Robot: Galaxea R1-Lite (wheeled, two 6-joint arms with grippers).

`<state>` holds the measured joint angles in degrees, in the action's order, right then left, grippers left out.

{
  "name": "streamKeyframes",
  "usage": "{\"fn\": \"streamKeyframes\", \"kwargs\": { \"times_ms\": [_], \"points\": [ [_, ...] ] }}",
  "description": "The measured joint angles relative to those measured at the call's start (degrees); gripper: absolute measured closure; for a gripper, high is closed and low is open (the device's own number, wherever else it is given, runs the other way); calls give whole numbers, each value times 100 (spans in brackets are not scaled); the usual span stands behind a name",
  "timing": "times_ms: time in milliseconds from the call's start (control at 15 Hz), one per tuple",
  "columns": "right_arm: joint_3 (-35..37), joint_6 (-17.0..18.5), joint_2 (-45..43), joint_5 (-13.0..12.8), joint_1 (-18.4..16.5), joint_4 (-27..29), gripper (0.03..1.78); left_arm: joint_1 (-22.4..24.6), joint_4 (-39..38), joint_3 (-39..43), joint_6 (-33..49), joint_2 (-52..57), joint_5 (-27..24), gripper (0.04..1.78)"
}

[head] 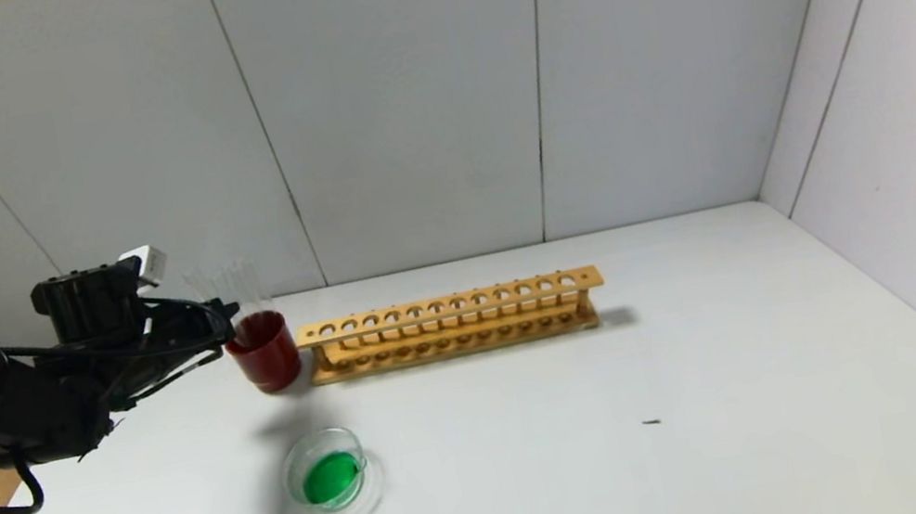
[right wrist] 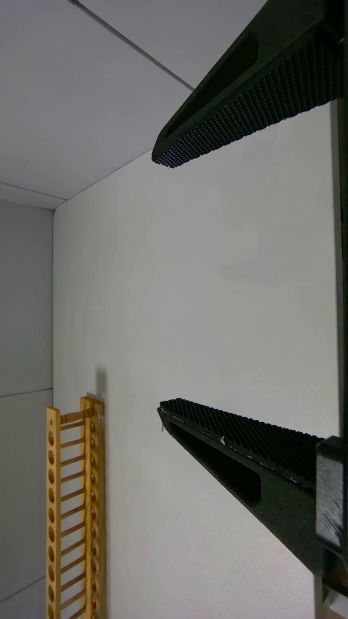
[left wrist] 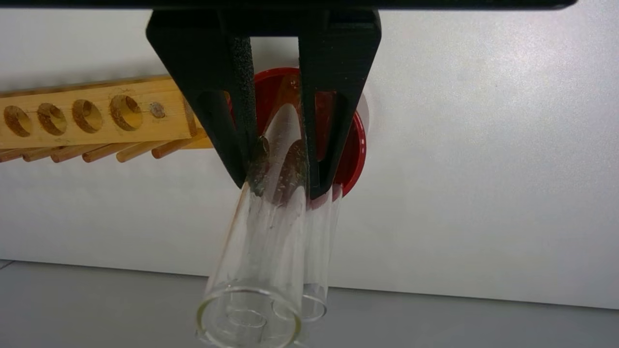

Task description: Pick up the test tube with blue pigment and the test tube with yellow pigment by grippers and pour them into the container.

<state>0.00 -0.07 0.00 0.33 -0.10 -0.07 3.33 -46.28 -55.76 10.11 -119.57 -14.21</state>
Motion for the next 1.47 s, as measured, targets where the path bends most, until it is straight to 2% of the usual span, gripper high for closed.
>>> {"fn": "streamKeyframes", "kwargs": {
  "times_ms": [200, 333, 467, 667, 800, 933, 1267, 1467],
  "points": [
    [0, 0, 0, 0, 0, 0, 6, -5, -17, 50, -110, -2, -39, 147],
    [0, 0, 0, 0, 0, 0, 6, -16, -27, 44, -110, -4, -15, 133],
    [0, 0, 0, 0, 0, 0, 6, -28, -38, 35, -112, -6, -4, 107],
    [0, 0, 0, -2, 0, 0, 6, -46, -38, 33, -113, -4, -2, 53],
    [0, 0, 0, 0, 0, 0, 6, -68, -38, 37, -113, 13, 7, 29],
    [0, 0, 0, -2, 0, 0, 6, -88, -105, 66, -110, 90, 5, 12],
    [0, 0, 0, 0, 0, 0, 6, -59, 28, 183, -118, 929, 50, 7],
    [0, 0, 0, -2, 0, 0, 6, 41, 642, 162, -294, 1954, 101, 7]
  ]
}}
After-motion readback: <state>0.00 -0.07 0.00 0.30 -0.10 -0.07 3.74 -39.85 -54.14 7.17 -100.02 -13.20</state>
